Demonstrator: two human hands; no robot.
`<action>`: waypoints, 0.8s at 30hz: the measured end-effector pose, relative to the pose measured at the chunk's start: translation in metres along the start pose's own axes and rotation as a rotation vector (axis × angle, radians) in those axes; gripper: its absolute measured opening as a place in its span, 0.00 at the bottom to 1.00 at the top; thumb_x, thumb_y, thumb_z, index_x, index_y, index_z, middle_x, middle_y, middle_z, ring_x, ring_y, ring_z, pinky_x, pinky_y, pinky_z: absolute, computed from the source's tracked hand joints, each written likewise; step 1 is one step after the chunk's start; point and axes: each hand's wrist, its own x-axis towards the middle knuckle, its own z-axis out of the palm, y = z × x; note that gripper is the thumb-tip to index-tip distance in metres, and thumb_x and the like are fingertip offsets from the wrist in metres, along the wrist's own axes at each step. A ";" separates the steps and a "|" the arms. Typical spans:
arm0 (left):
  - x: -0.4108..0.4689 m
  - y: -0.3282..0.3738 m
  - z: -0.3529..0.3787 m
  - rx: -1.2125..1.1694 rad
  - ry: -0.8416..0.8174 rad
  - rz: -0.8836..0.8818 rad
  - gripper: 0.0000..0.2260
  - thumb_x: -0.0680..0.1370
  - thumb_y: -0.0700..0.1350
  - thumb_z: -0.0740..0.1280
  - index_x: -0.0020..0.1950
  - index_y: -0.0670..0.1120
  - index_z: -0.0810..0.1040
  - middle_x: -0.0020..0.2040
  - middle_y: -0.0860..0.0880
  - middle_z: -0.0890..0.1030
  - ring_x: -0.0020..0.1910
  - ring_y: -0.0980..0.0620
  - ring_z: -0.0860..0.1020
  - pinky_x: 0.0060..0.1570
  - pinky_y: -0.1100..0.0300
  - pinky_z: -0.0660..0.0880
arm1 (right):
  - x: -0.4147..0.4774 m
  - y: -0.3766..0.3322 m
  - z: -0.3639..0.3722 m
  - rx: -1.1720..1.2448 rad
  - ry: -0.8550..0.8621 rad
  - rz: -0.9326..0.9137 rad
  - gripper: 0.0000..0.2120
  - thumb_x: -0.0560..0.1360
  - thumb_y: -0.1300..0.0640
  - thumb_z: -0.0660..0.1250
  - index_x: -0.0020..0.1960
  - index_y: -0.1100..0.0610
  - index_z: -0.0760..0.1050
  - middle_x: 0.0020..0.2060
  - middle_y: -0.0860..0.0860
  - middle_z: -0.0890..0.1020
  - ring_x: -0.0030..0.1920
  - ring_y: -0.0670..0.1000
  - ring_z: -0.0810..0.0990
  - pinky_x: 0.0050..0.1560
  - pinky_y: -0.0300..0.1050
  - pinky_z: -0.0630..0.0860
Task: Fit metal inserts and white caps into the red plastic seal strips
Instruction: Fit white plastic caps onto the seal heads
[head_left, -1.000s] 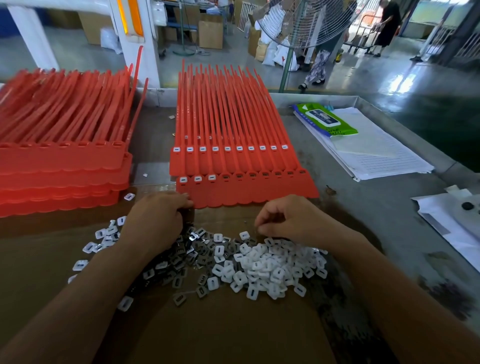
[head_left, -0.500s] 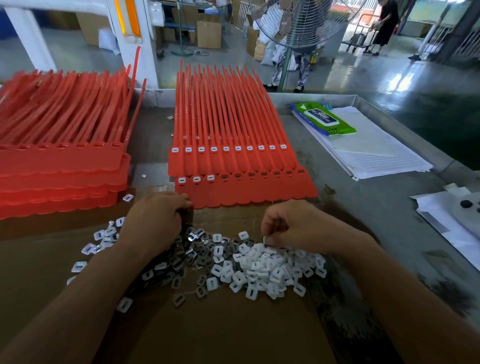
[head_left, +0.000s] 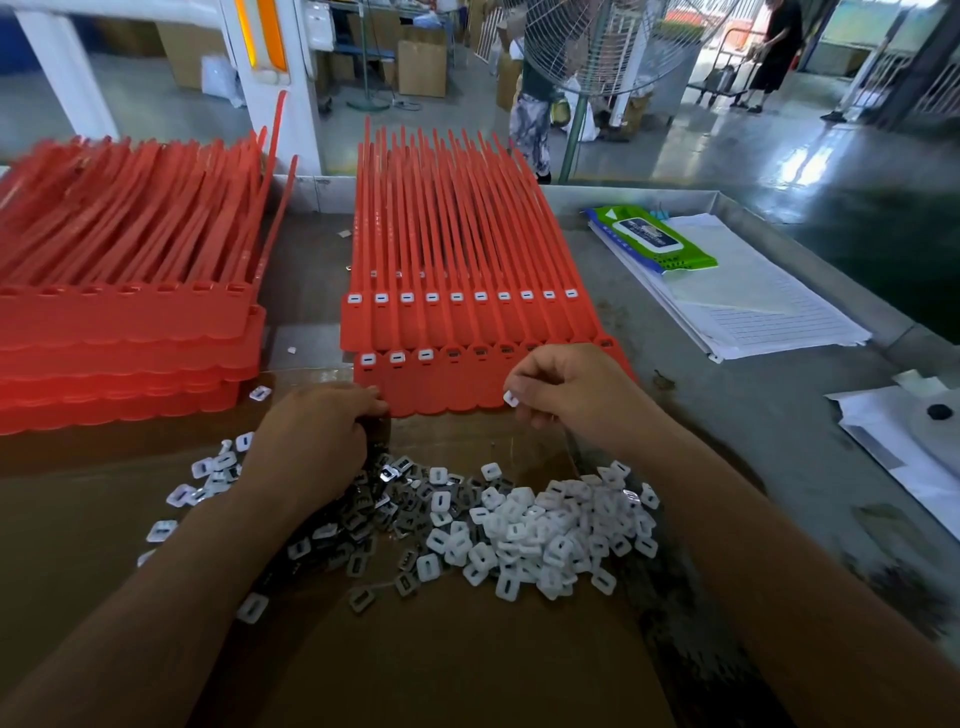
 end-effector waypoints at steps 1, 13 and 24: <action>0.000 0.000 0.000 0.002 -0.001 -0.001 0.19 0.71 0.32 0.60 0.57 0.47 0.79 0.62 0.51 0.76 0.63 0.51 0.71 0.62 0.60 0.64 | 0.002 0.000 0.001 0.010 0.002 0.002 0.07 0.76 0.58 0.65 0.39 0.52 0.76 0.30 0.45 0.80 0.29 0.37 0.77 0.34 0.29 0.73; -0.001 -0.001 0.001 -0.012 0.007 -0.001 0.18 0.70 0.32 0.61 0.56 0.46 0.79 0.61 0.50 0.76 0.62 0.50 0.72 0.62 0.58 0.65 | 0.046 -0.005 0.013 -0.172 0.144 -0.029 0.03 0.73 0.62 0.67 0.44 0.56 0.79 0.32 0.41 0.75 0.36 0.37 0.73 0.38 0.30 0.68; -0.002 0.002 -0.002 -0.030 0.027 0.024 0.18 0.70 0.31 0.61 0.54 0.44 0.80 0.59 0.48 0.78 0.59 0.48 0.75 0.59 0.56 0.68 | 0.082 -0.006 0.028 -0.235 0.129 -0.059 0.05 0.72 0.64 0.67 0.44 0.59 0.81 0.40 0.49 0.81 0.43 0.44 0.76 0.46 0.39 0.72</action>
